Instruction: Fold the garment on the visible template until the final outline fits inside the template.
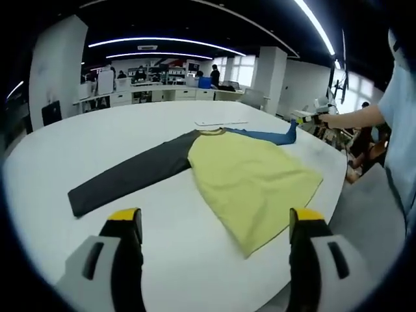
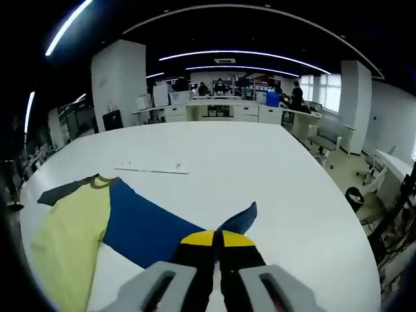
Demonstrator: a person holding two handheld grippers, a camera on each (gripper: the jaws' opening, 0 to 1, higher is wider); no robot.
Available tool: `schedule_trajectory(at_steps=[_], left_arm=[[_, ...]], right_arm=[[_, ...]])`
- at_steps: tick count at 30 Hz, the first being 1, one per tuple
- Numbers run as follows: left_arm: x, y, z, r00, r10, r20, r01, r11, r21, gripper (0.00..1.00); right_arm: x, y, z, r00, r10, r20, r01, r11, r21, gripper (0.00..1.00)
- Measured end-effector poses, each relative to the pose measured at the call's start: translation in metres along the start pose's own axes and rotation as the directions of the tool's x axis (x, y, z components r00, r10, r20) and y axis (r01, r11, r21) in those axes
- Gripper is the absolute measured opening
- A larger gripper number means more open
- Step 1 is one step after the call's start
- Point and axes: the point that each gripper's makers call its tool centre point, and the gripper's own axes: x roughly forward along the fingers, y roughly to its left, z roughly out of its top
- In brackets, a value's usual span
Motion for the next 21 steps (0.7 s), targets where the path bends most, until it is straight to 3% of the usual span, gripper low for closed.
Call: schedule_trajectory(at_steps=[4, 7, 11, 16, 21], left_arm=[[0.001, -0.002, -0.005, 1.0, -0.006, 0.002, 0.006, 1.0, 0.006, 0.91], [0.0, -0.002, -0.008, 1.0, -0.009, 0.007, 0.009, 1.0, 0.005, 0.91], [-0.001, -0.003, -0.007, 1.0, -0.008, 0.017, 0.008, 1.0, 0.015, 0.91], [-0.002, -0.003, -0.006, 1.0, -0.011, 0.024, 0.011, 1.0, 0.019, 0.91], [-0.001, -0.002, -0.002, 0.999, -0.011, 0.046, 0.01, 1.0, 0.012, 0.91]], right_arm=[[0.014, 0.034, 0.019, 0.997, 0.08, 0.016, -0.079, 0.997, -0.02, 0.0], [0.025, 0.07, 0.04, 0.985, 0.164, 0.061, -0.161, 0.985, -0.055, 0.0], [0.035, 0.11, 0.054, 0.97, 0.232, 0.076, -0.23, 0.973, -0.032, 0.0], [0.05, 0.164, 0.057, 0.948, 0.312, 0.065, -0.308, 0.95, -0.059, 0.0], [0.061, 0.205, 0.053, 0.927, 0.372, 0.045, -0.369, 0.927, -0.061, 0.0]])
